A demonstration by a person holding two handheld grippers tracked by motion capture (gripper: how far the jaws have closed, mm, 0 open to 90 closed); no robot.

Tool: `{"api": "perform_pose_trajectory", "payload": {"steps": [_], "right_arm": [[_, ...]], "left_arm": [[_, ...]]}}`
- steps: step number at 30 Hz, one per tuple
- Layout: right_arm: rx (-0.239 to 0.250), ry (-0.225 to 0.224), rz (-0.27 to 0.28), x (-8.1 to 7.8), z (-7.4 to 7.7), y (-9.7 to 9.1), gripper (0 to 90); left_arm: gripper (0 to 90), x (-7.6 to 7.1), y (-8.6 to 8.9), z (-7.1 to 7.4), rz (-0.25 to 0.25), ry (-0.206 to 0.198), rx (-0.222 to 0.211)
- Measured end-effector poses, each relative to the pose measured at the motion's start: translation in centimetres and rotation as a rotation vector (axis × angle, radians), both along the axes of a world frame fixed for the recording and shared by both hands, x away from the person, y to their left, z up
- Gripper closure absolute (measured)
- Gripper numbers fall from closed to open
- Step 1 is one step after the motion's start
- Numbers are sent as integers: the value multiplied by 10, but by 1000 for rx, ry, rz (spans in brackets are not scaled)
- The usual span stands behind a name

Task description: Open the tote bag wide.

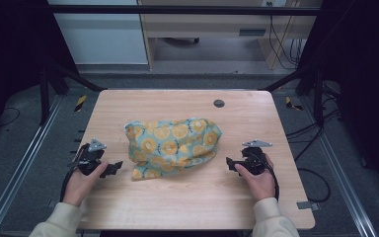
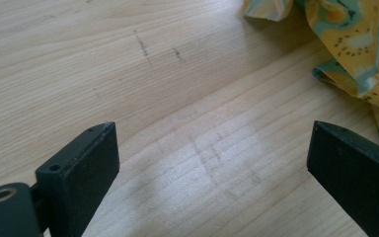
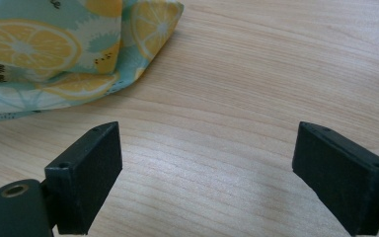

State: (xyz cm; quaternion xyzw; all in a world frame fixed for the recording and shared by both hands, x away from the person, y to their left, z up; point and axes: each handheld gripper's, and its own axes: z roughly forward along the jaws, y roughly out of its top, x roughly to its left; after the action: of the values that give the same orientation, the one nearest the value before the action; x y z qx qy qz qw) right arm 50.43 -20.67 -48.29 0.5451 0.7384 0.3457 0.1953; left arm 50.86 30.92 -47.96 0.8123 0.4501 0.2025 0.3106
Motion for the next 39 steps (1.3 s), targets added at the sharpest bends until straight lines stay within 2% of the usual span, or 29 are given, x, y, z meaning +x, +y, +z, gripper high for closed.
{"api": "perform_pose_trajectory", "payload": {"steps": [3, 10, 11, 12, 13, 14, 15, 16, 17, 18, 19, 20, 23, 24, 26, 27, 29, 33, 34, 36, 37, 38, 39], "right_arm": [[3, -5, 6, -1, 2, 1, 136], [-15, -45, 80, -9, 21, 15, 242], [-15, -45, 80, -9, 21, 15, 242], [-30, -63, 111, -11, 30, 20, 274], [-30, -63, 111, -11, 30, 20, 274], [-33, -86, 139, -12, 40, 26, 305], [-33, -86, 139, -12, 40, 26, 305], [-33, -104, 180, -11, 52, 31, 331], [-33, -104, 180, -11, 52, 31, 331], [-48, -126, 213, -8, 65, 36, 344], [-59, -135, 230, -5, 72, 39, 348], [-67, -139, 241, -2, 79, 41, 350], [-63, -158, 278, 9, 96, 48, 344], [-63, -158, 278, 9, 96, 48, 344], [-66, -155, 321, 23, 107, 59, 309], [-66, -155, 321, 23, 107, 59, 309], [-57, -137, 351, 36, 108, 70, 294], [-57, -114, 382, 48, 105, 79, 312], [-59, -103, 398, 53, 103, 83, 345], [-69, -86, 423, 58, 99, 89, 573], [-77, -92, 432, 58, 98, 89, 641], [-77, -92, 432, 58, 98, 89, 641], [-84, -91, 435, 58, 98, 90, 732]], "left_arm": [[58, -1, -2, 1, -14, 3, 7], [69, -9, -9, 11, -44, -17, -14], [69, -10, -9, 14, -50, -18, -21], [77, -12, -11, 22, -67, -36, -27], [78, -12, -11, 22, -67, -36, -27], [79, -13, -12, 26, -73, -44, -26], [79, -14, -13, 31, -87, -56, -20], [87, -14, -15, 40, -106, -62, -26], [88, -14, -15, 40, -106, -62, -26], [93, -13, -15, 51, -113, -80, -49], [100, -13, -15, 51, -113, -80, -49], [110, -11, -16, 59, -115, -96, -71], [122, -7, -17, 71, -123, -109, -41], [124, -7, -17, 71, -123, -109, -41], [129, -2, -17, 79, -127, -112, -18], [130, -2, -17, 79, -127, -112, -18], [135, 3, -18, 83, -138, -105, 2], [148, 8, -19, 82, -146, -89, 9], [150, 10, -19, 80, -145, -82, 15], [163, 12, -18, 75, -144, -71, 6], [171, 13, -19, 74, -144, -69, 2], [175, 13, -19, 74, -144, -69, 2], [185, 13, -19, 73, -142, -70, 2]]}}
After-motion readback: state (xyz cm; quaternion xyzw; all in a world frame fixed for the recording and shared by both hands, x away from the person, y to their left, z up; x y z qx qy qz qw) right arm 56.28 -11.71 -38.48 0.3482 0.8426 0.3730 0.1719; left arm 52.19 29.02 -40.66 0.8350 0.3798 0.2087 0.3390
